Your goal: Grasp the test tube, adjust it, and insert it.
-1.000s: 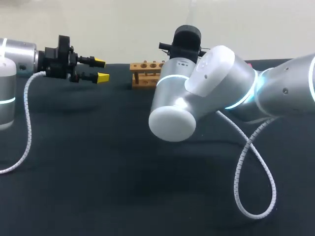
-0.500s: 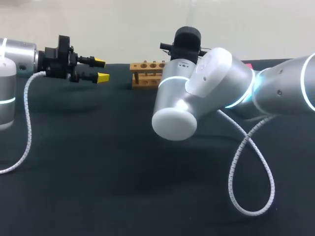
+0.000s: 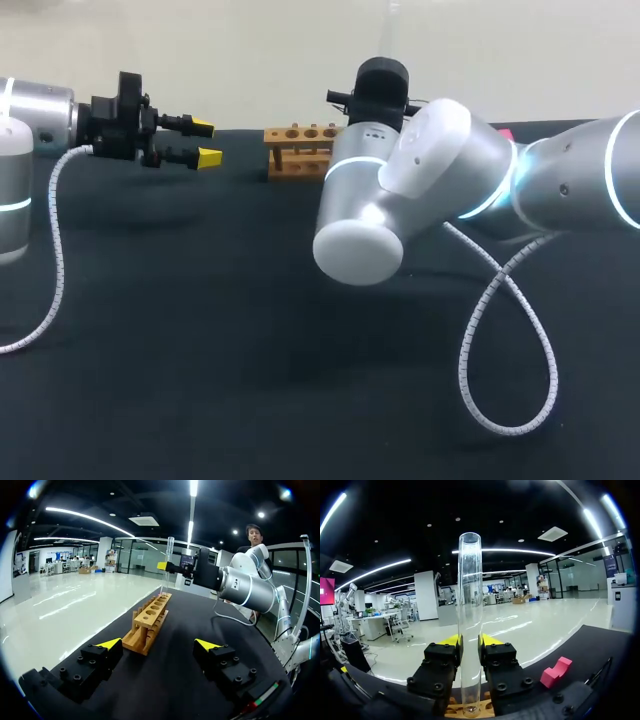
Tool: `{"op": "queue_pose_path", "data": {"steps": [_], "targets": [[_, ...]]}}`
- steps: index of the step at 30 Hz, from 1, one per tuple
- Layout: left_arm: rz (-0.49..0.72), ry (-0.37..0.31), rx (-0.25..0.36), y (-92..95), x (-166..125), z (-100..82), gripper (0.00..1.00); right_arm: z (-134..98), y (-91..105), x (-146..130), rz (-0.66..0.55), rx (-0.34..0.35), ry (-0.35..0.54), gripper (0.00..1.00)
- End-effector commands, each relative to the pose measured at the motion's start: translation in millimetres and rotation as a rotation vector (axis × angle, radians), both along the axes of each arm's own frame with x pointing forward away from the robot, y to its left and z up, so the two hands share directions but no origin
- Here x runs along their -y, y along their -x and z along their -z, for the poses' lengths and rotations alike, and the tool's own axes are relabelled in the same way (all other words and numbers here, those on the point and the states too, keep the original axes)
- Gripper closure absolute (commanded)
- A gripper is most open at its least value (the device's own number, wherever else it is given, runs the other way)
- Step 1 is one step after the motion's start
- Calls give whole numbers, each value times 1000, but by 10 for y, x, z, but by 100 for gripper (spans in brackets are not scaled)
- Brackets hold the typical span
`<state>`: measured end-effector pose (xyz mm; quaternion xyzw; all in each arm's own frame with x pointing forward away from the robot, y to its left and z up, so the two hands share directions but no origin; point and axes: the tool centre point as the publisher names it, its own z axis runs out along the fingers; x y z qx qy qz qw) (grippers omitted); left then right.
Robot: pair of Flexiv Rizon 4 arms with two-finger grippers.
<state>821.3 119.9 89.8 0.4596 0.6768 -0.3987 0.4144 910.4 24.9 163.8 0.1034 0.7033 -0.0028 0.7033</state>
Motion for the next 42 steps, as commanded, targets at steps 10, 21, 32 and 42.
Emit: {"op": "queue_pose_path", "data": {"steps": [10, 21, 32, 42], "targets": [[-5, 2, 6, 25, -2, 7, 0, 117, -47, -1, -10, -19, -5, 100], [-5, 2, 6, 25, -2, 7, 0, 251, -77, -27, -23, -45, -6, 100], [-5, 2, 6, 25, -2, 7, 0, 465, -19, -87, -37, -82, -8, 100], [-5, 2, 6, 25, -2, 7, 0, 586, 9, -128, -44, -104, -13, 100]]}}
